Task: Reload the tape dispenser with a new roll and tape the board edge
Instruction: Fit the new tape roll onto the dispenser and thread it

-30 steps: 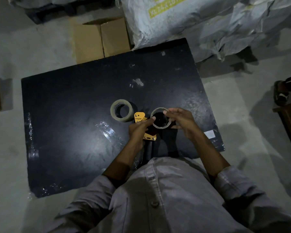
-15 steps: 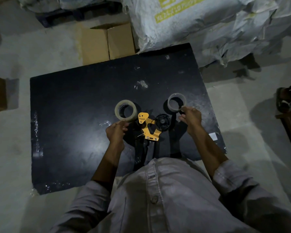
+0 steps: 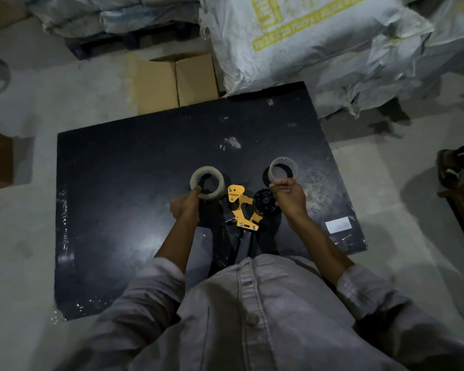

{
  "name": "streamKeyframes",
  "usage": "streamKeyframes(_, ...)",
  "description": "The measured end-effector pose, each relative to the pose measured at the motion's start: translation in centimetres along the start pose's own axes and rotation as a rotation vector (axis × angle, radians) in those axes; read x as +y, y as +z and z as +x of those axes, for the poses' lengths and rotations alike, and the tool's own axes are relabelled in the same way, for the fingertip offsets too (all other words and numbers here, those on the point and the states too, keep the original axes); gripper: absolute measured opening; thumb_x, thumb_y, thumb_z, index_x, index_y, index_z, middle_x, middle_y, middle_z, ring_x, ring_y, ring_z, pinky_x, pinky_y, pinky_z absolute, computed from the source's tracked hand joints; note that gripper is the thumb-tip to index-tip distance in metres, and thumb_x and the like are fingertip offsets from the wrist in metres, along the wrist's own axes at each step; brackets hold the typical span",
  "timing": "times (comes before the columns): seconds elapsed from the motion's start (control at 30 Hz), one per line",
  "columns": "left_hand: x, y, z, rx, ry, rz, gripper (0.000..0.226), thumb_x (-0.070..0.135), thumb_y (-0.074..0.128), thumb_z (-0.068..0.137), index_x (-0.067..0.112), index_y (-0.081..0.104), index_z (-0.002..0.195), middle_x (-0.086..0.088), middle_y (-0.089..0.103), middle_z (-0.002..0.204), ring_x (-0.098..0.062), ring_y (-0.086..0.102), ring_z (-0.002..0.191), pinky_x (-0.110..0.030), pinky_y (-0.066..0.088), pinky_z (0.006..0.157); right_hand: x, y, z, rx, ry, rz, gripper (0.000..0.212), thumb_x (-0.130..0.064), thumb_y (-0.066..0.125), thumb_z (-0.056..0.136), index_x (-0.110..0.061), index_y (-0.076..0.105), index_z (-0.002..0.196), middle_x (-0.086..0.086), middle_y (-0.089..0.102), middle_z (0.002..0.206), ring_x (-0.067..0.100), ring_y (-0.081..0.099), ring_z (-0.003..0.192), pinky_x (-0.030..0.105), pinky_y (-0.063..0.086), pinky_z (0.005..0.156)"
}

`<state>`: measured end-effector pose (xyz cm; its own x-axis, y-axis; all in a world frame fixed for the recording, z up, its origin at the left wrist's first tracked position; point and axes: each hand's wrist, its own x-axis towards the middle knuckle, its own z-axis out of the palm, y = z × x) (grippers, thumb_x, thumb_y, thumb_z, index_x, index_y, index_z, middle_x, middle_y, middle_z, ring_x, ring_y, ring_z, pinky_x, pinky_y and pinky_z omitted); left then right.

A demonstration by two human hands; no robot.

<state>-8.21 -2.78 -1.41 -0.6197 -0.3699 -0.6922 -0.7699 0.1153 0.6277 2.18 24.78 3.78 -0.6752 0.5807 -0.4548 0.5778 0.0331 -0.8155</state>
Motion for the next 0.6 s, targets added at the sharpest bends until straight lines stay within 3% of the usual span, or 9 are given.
streamKeyframes(0.17, 1.0, -1.3, -0.7, 0.113, 0.121, 0.111, 0.049, 0.055, 0.091, 0.071, 0.011, 0.070, 0.063, -0.005, 0.070, 0.063, -0.036, 0.080, 0.070, -0.042, 0.063, 0.056, 0.1, 0.3, -0.1, -0.048, 0.015, 0.014, 0.010, -0.024, 0.078, 0.103, -0.032, 0.074, 0.099, 0.004, 0.081, 0.110, 0.028, 0.078, 0.106, 0.045, 0.063, 0.088)
streamKeyframes(0.27, 2.5, -2.3, -2.0, 0.111, 0.183, 0.027, 0.040, 0.045, 0.093, 0.073, 0.015, 0.071, 0.060, -0.001, 0.071, 0.059, -0.024, 0.074, 0.058, -0.046, 0.063, 0.058, -1.3, 0.3, -0.9, -0.101, -0.001, 0.066, 0.005, -0.025, 0.076, 0.106, -0.030, 0.075, 0.105, 0.002, 0.079, 0.109, 0.020, 0.073, 0.095, 0.037, 0.057, 0.081)
streamKeyframes(0.33, 3.9, -2.5, -3.7, 0.046, 0.228, -0.041, 0.030, 0.038, 0.093, 0.073, 0.013, 0.077, 0.068, -0.003, 0.077, 0.065, -0.015, 0.070, 0.057, -0.036, 0.057, 0.059, -2.6, 0.5, -1.7, -0.185, -0.027, 0.112, 0.006, -0.029, 0.075, 0.108, -0.027, 0.075, 0.114, 0.000, 0.077, 0.111, 0.018, 0.071, 0.093, 0.036, 0.057, 0.079)
streamKeyframes(0.43, 5.7, -2.5, -7.1, -0.136, 0.278, -0.122, 0.022, 0.027, 0.092, 0.082, 0.007, 0.082, 0.082, -0.006, 0.080, 0.070, -0.013, 0.065, 0.058, -0.028, 0.049, 0.052, -5.2, 0.7, -3.1, -0.319, -0.073, 0.174, 0.023, -0.040, 0.074, 0.109, -0.026, 0.074, 0.127, 0.001, 0.078, 0.123, 0.020, 0.074, 0.105, 0.035, 0.061, 0.079)
streamKeyframes(0.6, 7.2, -1.3, -12.4, -0.384, 0.205, -0.112, 0.021, 0.017, 0.090, 0.085, -0.001, 0.081, 0.092, -0.002, 0.071, 0.062, -0.013, 0.061, 0.053, -0.028, 0.045, 0.050, -8.9, -0.3, -5.5, -0.487, -0.012, 0.353, 0.058, -0.059, 0.064, 0.108, -0.011, 0.079, 0.136, 0.021, 0.078, 0.136, 0.041, 0.074, 0.128, 0.051, 0.062, 0.103)
